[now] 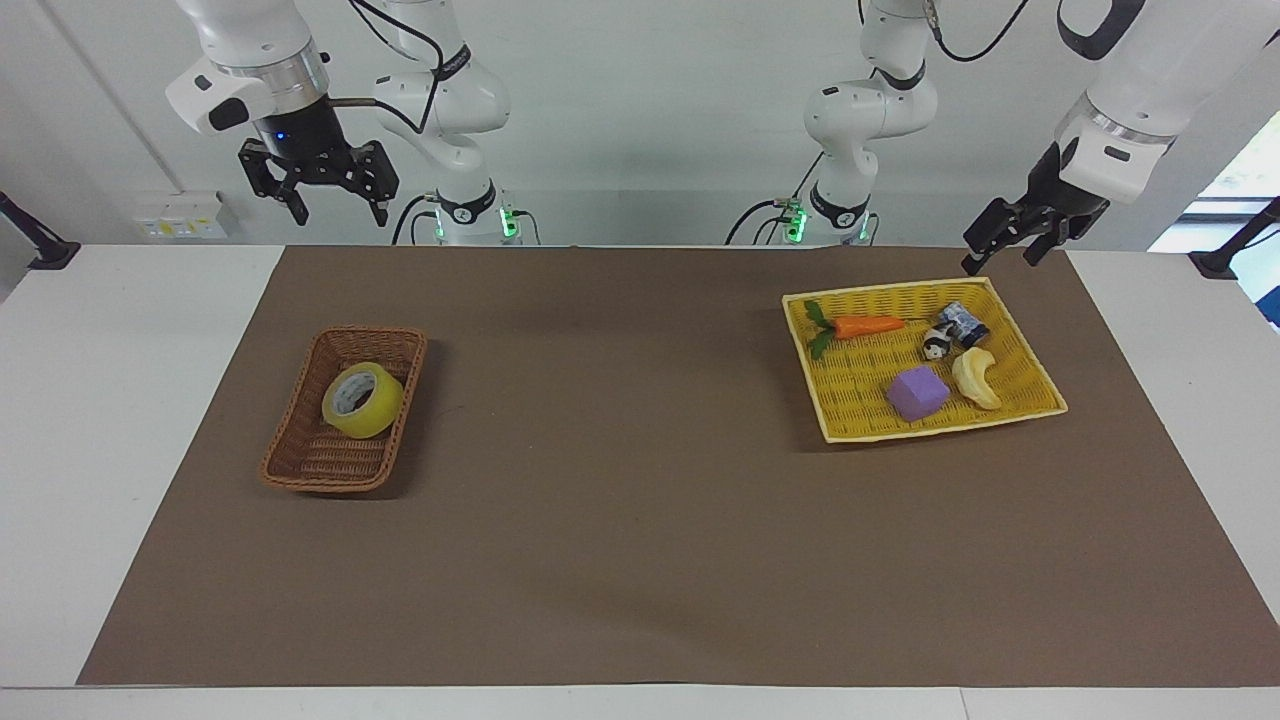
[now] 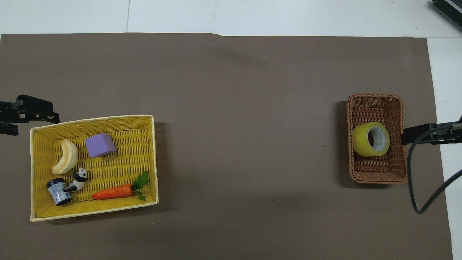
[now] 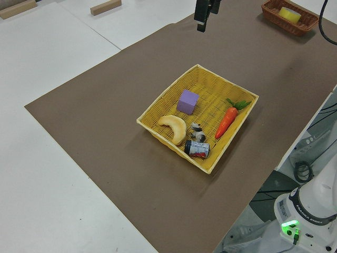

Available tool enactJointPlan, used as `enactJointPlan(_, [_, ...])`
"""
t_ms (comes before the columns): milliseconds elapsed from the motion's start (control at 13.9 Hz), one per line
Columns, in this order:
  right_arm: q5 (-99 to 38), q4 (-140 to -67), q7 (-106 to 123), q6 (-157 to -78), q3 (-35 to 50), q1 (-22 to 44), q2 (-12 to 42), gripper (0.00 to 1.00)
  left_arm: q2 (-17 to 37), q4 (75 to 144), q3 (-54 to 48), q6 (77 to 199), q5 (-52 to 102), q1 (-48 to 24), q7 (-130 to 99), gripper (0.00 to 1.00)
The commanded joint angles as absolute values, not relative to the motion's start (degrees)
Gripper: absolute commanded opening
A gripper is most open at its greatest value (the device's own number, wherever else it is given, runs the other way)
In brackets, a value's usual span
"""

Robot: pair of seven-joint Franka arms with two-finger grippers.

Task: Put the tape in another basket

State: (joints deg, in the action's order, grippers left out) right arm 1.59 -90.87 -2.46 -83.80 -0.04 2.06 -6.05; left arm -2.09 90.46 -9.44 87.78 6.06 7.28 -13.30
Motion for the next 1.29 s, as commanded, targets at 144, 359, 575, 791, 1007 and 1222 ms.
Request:
enactJointPlan(144, [0.8,-89.4,-1.1,-82.9,0.0,0.8,-5.2,1.00,-2.1,89.5,-10.0,86.3,4.9,8.0,-13.1,1.00])
enactJointPlan(359, [0.8,-90.3,-1.2,-83.1,-0.1,0.5,-5.7,1.00,-2.1,89.5,-10.0,86.3,4.9,8.0,-13.1,1.00])
enactJointPlan(575, [0.7,-90.6,-1.1,-83.0,-0.1,0.5,-6.0,1.00,-2.1,89.5,-10.0,86.3,4.9,8.0,-13.1,1.00])
enactJointPlan(791, [0.5,-90.7,-1.2,-83.0,0.0,0.5,-6.0,1.00,-2.1,89.5,-10.0,86.3,4.9,8.0,-13.1,1.00])
enactJointPlan(1007, [0.5,-90.8,-1.1,-83.0,0.0,0.4,-6.0,1.00,-2.1,89.5,-10.0,86.3,4.9,8.0,-13.1,1.00])
enactJointPlan(1222, [0.4,-90.8,-1.1,-83.0,0.0,0.4,-6.0,1.00,-2.1,89.5,-10.0,86.4,4.9,8.0,-13.1,1.00])
